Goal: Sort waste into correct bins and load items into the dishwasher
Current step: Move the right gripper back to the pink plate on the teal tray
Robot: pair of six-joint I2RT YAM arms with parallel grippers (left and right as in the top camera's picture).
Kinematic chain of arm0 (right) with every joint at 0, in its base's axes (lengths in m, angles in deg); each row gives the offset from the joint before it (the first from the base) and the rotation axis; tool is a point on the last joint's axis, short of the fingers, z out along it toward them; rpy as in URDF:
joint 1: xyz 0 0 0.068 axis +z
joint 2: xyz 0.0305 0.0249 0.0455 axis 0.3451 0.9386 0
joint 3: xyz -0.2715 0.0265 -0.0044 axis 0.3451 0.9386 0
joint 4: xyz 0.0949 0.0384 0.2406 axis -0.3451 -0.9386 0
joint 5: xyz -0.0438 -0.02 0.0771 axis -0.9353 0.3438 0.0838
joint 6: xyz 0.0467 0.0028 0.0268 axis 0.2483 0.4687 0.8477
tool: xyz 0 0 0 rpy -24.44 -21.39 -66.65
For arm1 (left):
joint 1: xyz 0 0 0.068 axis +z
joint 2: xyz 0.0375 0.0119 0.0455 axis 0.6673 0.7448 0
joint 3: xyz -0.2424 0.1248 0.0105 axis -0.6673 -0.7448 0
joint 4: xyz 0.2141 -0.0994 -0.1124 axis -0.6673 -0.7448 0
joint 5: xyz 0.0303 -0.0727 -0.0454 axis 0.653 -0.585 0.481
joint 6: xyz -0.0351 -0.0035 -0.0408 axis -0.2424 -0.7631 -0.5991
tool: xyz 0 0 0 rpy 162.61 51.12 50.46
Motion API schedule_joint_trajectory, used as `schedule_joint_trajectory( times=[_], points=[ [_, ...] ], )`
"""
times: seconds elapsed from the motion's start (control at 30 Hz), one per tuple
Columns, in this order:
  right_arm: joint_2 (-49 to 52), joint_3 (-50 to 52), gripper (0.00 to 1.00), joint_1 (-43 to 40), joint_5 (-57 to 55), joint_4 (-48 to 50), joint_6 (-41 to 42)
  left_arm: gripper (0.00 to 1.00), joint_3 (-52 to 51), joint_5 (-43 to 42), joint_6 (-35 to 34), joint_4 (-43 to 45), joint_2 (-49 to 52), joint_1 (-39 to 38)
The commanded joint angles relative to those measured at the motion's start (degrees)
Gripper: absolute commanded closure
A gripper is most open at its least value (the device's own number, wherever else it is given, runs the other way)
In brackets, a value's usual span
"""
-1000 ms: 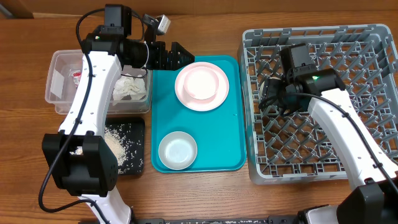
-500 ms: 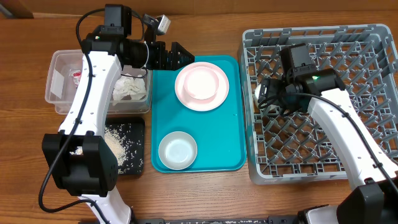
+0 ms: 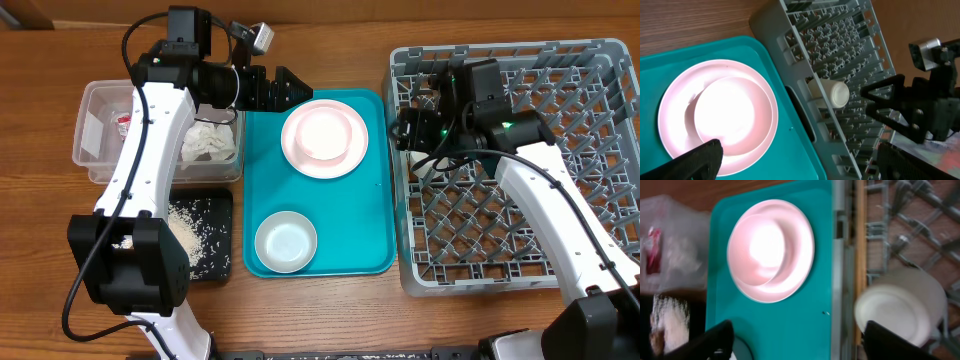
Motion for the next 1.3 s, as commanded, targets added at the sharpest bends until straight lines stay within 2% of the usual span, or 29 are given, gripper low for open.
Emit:
schedule_joint_trajectory(
  times=[0.0, 0.2, 0.3, 0.5, 0.8, 1.0, 1.13, 1.27],
  points=[
    [0.0, 0.0, 0.0, 0.0, 8.5, 1.7, -1.0, 0.0, 1.0, 0.1, 0.3, 1.7, -0.7, -0.3],
    [0.0, 0.0, 0.01, 0.0, 11.5, 1.7, -1.0, 0.0, 1.0, -0.1, -0.6, 1.5, -0.7, -0.3],
    [0.0, 0.0, 0.23, 0.2, 11.5, 2.3, -1.0, 0.0, 1.1, 0.2, -0.9, 1.5, -1.0, -0.2],
    [0.0, 0.0, 0.5, 4.1, 7.0, 4.3, -1.0, 0.0, 1.1, 9.6, -7.8, 1.0, -2.5, 0.4],
    [0.5, 0.0, 0.53, 14.9, -11.2, 6.6, -1.0, 0.0, 1.1, 21.1, -13.6, -1.0, -4.3, 0.5],
    [4.5, 0.0, 0.57, 20.1, -12.3, 11.5, -1.0, 0.0, 1.1, 23.4, -14.4, -1.2, -4.3, 0.5],
    [10.1, 0.0, 0.52, 22.6, -12.3, 17.4, -1.2, 0.0, 1.1, 26.5, -14.3, 0.7, -4.3, 0.8],
    [14.7, 0.0, 0.51, 23.6, -13.2, 22.2, -1.3, 0.0, 1.1, 31.7, -14.3, 0.4, -4.3, 1.2]
  ],
)
